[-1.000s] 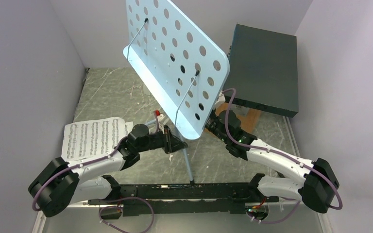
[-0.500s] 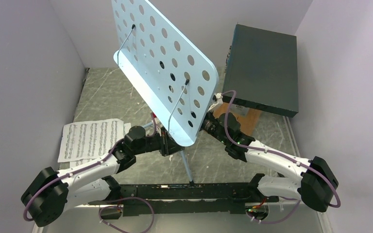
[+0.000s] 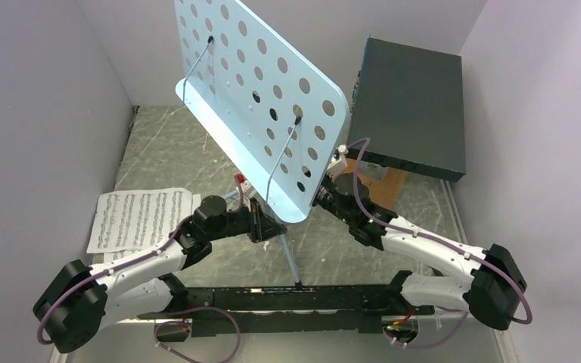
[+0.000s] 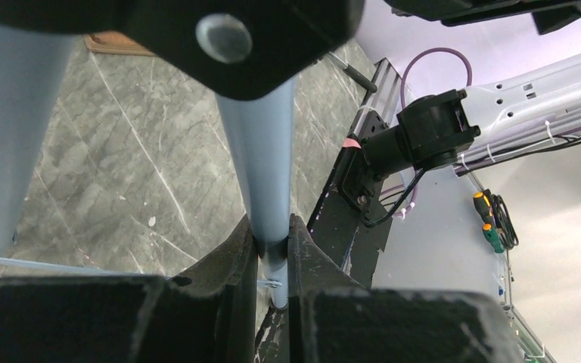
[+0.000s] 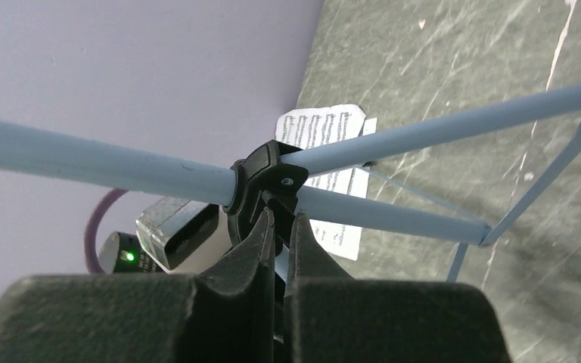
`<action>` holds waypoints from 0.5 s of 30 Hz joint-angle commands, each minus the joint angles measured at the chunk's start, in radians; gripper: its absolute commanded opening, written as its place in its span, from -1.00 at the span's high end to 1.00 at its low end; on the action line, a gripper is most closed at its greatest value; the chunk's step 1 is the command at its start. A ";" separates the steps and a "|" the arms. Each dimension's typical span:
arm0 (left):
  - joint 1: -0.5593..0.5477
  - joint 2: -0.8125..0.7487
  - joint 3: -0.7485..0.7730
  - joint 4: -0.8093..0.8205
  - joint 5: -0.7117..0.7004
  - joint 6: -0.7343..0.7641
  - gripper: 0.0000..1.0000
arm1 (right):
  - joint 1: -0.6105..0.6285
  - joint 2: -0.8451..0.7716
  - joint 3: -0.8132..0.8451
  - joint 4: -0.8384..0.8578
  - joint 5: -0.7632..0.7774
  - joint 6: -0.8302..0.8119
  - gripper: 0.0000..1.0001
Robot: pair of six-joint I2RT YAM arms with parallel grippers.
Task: Set up the instrument practice props
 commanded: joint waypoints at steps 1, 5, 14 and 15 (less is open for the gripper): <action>-0.035 0.042 -0.010 -0.122 0.123 0.024 1.00 | -0.062 0.056 0.066 -0.335 0.048 0.446 1.00; -0.035 0.053 -0.002 -0.128 0.115 0.031 1.00 | -0.065 0.027 0.073 -0.365 0.057 0.527 1.00; -0.035 0.102 0.031 -0.117 0.109 0.036 1.00 | -0.167 -0.066 0.035 -0.281 -0.052 0.394 0.65; -0.035 0.108 0.039 -0.122 0.111 0.040 1.00 | -0.171 -0.087 0.034 -0.280 -0.051 0.332 0.43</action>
